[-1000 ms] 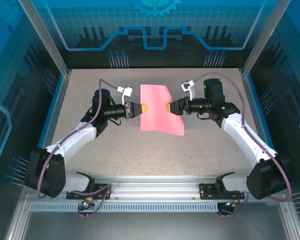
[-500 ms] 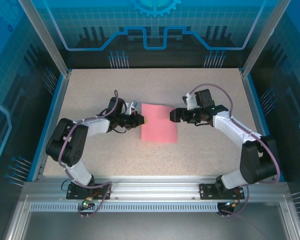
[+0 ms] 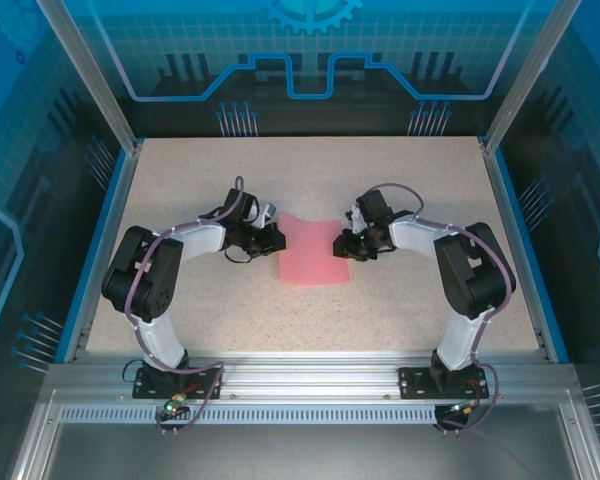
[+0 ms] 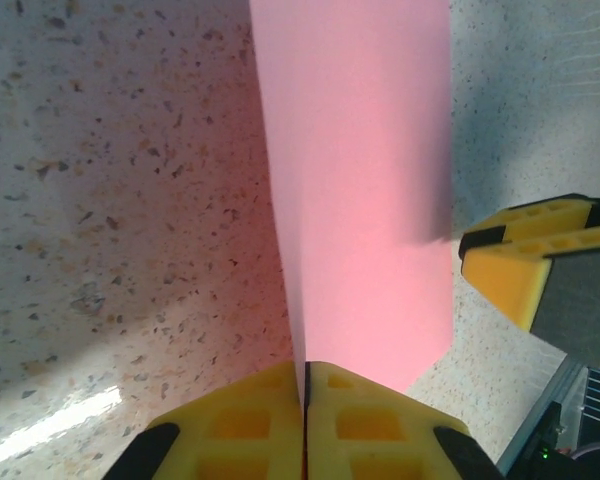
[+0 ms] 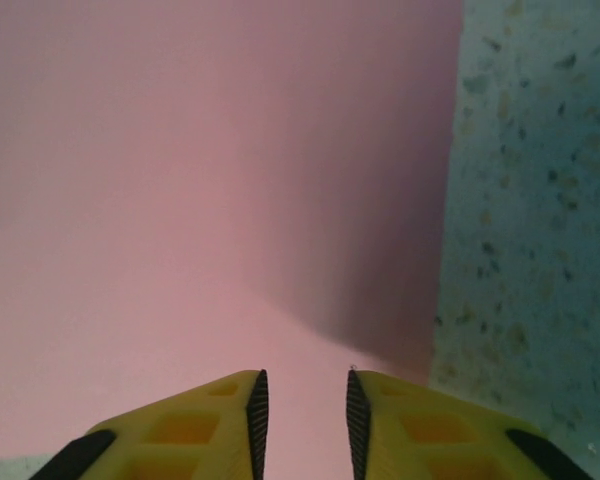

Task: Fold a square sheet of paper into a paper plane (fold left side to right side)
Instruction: First fold in half a square sheet of paper at the center of the table.

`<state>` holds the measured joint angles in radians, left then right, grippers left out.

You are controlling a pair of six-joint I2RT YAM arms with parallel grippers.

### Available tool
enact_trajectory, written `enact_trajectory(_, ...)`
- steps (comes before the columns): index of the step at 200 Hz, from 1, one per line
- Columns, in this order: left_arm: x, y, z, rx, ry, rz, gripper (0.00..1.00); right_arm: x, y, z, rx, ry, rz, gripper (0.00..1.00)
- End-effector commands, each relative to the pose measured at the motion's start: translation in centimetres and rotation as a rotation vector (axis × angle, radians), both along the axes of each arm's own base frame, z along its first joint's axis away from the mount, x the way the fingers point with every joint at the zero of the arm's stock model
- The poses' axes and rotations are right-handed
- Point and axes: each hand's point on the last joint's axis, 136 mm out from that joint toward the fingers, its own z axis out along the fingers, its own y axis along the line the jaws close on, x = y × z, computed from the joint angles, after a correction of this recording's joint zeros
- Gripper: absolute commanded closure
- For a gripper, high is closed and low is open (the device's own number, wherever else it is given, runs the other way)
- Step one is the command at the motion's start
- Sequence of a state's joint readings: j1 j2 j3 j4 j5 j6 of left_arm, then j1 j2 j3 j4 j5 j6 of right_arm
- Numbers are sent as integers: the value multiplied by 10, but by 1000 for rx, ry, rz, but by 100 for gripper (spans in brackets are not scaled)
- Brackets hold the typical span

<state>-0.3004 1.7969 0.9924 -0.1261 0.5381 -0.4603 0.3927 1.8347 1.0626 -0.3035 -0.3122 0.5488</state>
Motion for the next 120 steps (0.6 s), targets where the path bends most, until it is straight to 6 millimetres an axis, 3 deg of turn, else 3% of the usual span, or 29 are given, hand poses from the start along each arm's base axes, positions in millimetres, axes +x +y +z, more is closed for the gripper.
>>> enact_trajectory(1,-4,3,8,35,-10,-26,92,5,5,-5,-51,9,-2,73)
enact_trajectory(33,-3,-3,16,-7,-9,-28,86,-7,1,-23,-106,67,1,75)
enact_trajectory(68,2,-20,39,-104,-24,-42,69,-18,-4,-37,-151,108,11,75)
enact_trajectory(120,0,-53,52,-173,-15,-106,50,-13,12,-26,-35,54,10,66)
